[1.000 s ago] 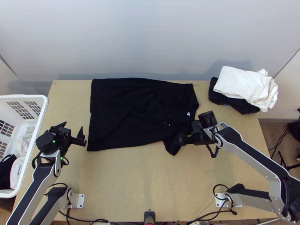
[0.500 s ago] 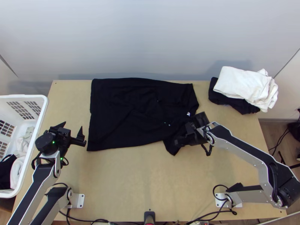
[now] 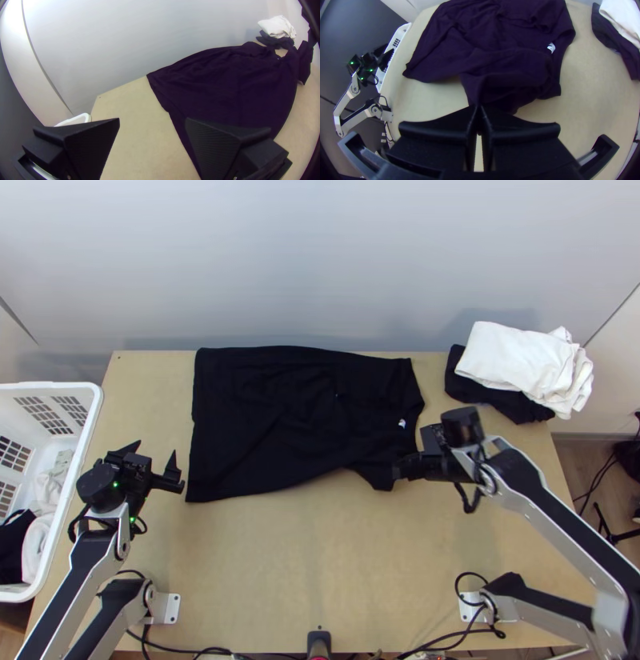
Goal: Fold the t-shirt
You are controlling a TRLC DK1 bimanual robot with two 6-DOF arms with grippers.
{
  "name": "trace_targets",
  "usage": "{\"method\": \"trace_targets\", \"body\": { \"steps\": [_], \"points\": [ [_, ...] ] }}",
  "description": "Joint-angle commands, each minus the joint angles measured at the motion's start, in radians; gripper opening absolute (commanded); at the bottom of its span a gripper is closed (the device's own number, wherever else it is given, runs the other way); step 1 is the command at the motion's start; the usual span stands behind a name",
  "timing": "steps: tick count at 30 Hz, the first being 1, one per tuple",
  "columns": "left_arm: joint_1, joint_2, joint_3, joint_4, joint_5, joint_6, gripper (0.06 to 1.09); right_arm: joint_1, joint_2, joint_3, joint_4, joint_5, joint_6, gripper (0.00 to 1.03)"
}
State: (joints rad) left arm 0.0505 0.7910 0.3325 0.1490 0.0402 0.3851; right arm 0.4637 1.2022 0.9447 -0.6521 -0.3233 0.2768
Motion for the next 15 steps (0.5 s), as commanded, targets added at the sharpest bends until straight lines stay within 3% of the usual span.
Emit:
{"method": "trace_targets", "body": {
  "steps": [1, 6, 11, 15],
  "points": [
    [-0.015, 0.014, 0.000, 0.001, -0.006, -0.003, 1.01, 0.096, -0.148, 0.166, -0.322, -0.068, -0.004, 0.03],
    [-0.104, 0.028, -0.004, 0.003, -0.092, -0.026, 1.02, 0.155, -0.178, 0.229, -0.552, -0.270, -0.116, 0.03],
    [-0.178, 0.039, -0.024, 0.009, -0.145, -0.063, 1.01, 0.224, -0.161, 0.134, -0.491, -0.269, -0.050, 0.03],
    [-0.216, 0.051, -0.026, 0.015, -0.175, -0.072, 1.01, 0.262, -0.078, 0.131, -0.393, -0.276, 0.055, 0.03]
  ]
}}
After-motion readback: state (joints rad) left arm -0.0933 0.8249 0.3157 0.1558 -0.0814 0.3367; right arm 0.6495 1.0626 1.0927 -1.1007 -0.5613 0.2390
